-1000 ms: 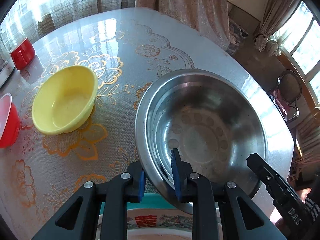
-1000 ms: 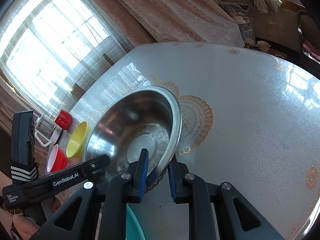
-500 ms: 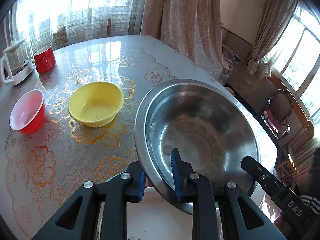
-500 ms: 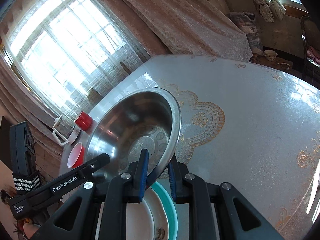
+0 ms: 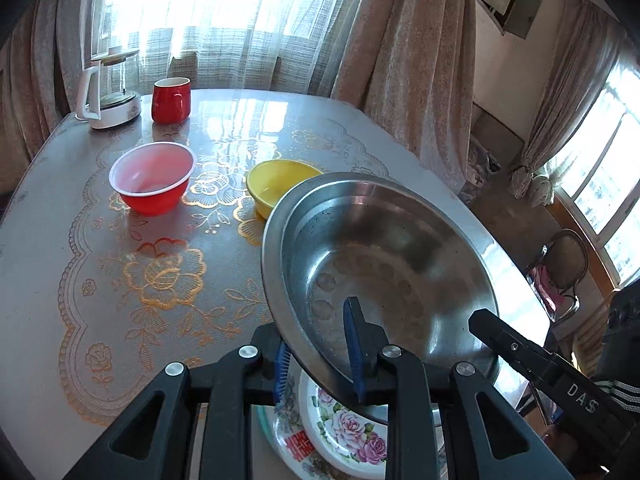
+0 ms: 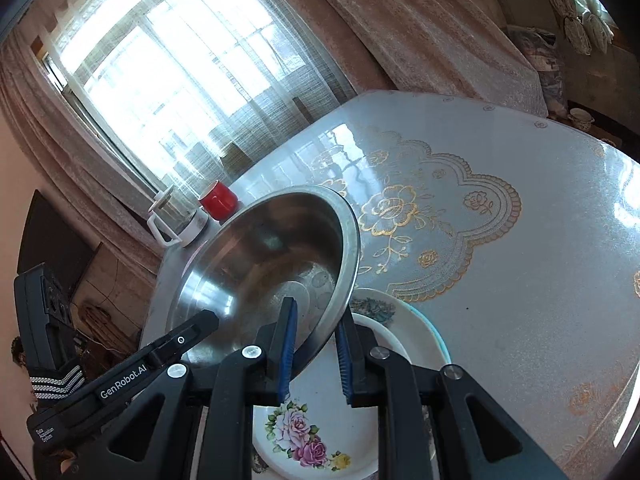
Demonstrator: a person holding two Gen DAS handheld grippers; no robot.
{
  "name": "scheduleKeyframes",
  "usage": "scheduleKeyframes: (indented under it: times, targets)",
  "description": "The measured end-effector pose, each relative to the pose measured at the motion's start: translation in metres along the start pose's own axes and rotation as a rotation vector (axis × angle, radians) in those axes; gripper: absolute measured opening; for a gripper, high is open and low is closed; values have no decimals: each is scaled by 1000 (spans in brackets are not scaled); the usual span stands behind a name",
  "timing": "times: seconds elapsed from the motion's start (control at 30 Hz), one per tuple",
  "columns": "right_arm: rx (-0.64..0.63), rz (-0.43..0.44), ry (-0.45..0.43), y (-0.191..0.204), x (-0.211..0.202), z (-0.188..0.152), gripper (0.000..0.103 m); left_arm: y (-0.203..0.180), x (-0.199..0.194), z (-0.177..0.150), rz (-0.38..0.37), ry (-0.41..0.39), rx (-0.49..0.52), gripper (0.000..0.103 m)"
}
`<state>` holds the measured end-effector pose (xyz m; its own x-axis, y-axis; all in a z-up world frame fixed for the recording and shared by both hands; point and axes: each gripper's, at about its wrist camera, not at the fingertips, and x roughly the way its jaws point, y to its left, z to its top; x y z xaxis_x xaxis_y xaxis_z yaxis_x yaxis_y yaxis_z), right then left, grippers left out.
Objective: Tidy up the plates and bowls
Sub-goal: 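Carry the steel bowl beside the plate stack and lower it onto the table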
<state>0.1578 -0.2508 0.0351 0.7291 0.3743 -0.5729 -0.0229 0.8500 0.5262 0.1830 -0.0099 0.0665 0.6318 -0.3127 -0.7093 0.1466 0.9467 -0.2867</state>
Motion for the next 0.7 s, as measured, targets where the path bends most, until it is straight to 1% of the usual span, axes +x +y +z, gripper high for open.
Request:
scheduleKeyframes:
  times: [0.37, 0.7]
  targets:
    - [-85, 74, 88, 55, 18, -35, 19, 69, -44, -35, 63, -37, -115, 25]
    - [-149, 120, 186, 93, 36, -68, 19, 118, -63, -64, 118, -42, -187, 26]
